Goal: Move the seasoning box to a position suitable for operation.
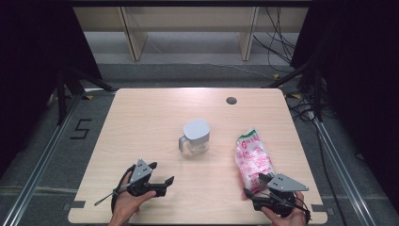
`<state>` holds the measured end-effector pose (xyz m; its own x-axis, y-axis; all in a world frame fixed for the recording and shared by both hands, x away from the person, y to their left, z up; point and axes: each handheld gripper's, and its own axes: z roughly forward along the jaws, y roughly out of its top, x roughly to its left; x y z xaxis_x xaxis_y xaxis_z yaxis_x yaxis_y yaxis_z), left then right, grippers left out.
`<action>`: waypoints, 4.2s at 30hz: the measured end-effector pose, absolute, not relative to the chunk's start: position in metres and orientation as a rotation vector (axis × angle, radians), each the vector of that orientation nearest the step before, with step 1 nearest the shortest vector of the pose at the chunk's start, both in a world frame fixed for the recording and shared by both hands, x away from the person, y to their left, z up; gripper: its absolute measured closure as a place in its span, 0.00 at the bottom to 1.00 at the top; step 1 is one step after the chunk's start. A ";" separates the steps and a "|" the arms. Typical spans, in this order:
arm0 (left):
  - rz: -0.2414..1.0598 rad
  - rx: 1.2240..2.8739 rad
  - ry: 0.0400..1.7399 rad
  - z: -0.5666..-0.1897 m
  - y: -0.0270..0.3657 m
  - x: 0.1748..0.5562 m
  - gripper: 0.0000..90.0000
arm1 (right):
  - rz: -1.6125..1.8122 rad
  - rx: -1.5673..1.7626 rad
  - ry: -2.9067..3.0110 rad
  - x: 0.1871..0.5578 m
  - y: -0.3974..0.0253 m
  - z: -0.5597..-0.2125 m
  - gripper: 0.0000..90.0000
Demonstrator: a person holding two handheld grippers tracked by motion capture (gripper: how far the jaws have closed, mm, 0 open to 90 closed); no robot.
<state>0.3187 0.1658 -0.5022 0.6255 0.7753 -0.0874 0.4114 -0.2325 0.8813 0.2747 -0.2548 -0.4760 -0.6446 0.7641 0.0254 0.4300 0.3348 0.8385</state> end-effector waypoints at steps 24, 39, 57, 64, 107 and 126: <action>0.475 1.837 0.965 -0.502 0.165 0.321 0.20 | 1.226 1.036 2.238 0.277 -0.254 -0.477 0.26; 0.500 1.803 0.974 -0.487 0.152 0.353 0.36 | 1.237 1.017 2.244 0.277 -0.256 -0.477 0.27; 0.550 1.822 0.964 -0.495 0.119 0.404 0.57 | 1.244 1.045 2.233 0.277 -0.256 -0.478 0.27; 0.570 1.838 0.952 -0.498 0.113 0.413 0.73 | 1.247 1.043 2.232 0.277 -0.256 -0.478 0.27; 0.577 1.880 0.882 -0.499 0.118 0.404 0.79 | 1.248 0.999 2.260 0.275 -0.254 -0.478 0.27; 0.553 1.901 0.846 -0.498 0.108 0.395 0.79 | 1.243 1.009 2.259 0.274 -0.251 -0.477 0.27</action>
